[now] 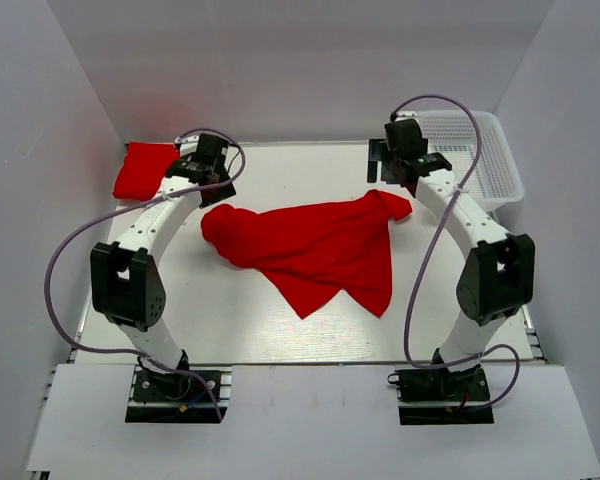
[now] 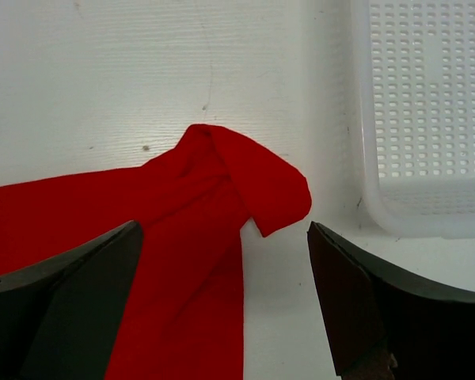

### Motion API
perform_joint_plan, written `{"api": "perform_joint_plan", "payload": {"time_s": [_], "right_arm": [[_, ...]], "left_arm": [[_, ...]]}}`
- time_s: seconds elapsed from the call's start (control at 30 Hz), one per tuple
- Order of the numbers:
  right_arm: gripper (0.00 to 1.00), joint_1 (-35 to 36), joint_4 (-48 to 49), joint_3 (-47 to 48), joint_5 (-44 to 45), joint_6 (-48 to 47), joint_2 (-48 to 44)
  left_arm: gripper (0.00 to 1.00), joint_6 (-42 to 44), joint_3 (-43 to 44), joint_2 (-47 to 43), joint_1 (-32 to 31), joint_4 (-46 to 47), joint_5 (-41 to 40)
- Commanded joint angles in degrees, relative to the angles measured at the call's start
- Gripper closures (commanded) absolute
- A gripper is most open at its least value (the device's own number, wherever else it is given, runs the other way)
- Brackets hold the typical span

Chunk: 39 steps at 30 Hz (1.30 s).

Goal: Fold and stack the t-shirts
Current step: Flatten out the tshirt

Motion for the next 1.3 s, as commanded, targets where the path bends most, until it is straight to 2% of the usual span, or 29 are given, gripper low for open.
{"api": "perform_joint_plan", "payload": {"time_s": [0.0, 0.1, 0.27, 0.47, 0.53, 0.73, 0.87, 0.97, 1.1, 1.27], "right_arm": [[0.1, 0.51, -2.79, -2.69, -4.76, -1.27, -6.3], [0.1, 0.42, -3.58, -10.41, -10.21, -0.22, -11.83], [0.1, 0.6, -3.93, -25.2, -12.67, 3.2, -23.34], [0.1, 1.12, -3.15, -42.16, -19.51, 5.06, -35.37], [0.1, 1.38, -2.61, -46.9, -21.11, 5.67, -36.45], [0.1, 1.91, -2.71, -54.39, -22.0, 8.92, -41.28], [0.1, 2.36, -2.09, -56.41, -24.37, 9.54, -41.99], [0.17, 2.97, -1.3, -56.94, -24.63, 9.54, -40.94], [0.2, 3.93, -0.16, -56.77, -24.46, 10.76, -38.74], [0.2, 4.64, 1.16, -57.12, -22.88, 12.0, -37.25]], "left_arm": [[0.01, 3.49, -4.08, -6.35, -0.79, 1.72, 4.59], [0.01, 6.22, -10.31, -11.1, -1.32, 4.88, 10.2], [0.01, 8.95, -20.77, -16.64, -2.37, 8.23, 21.19], [0.01, 7.2, -28.52, -18.83, -2.91, 5.78, 20.42], [0.01, 7.19, -31.4, -20.93, -3.43, 6.99, 21.29], [0.01, 7.72, -38.45, -24.11, -3.43, 14.2, 24.27], [0.04, 7.19, -39.33, -20.87, -2.91, 21.04, 27.09], [0.07, 7.89, -39.33, -17.98, -2.29, 23.7, 28.15], [0.14, 9.03, -37.66, -14.11, -1.68, 23.7, 21.4], [0.18, 9.04, -37.66, -10.23, -1.68, 27.03, 20.69]]}}
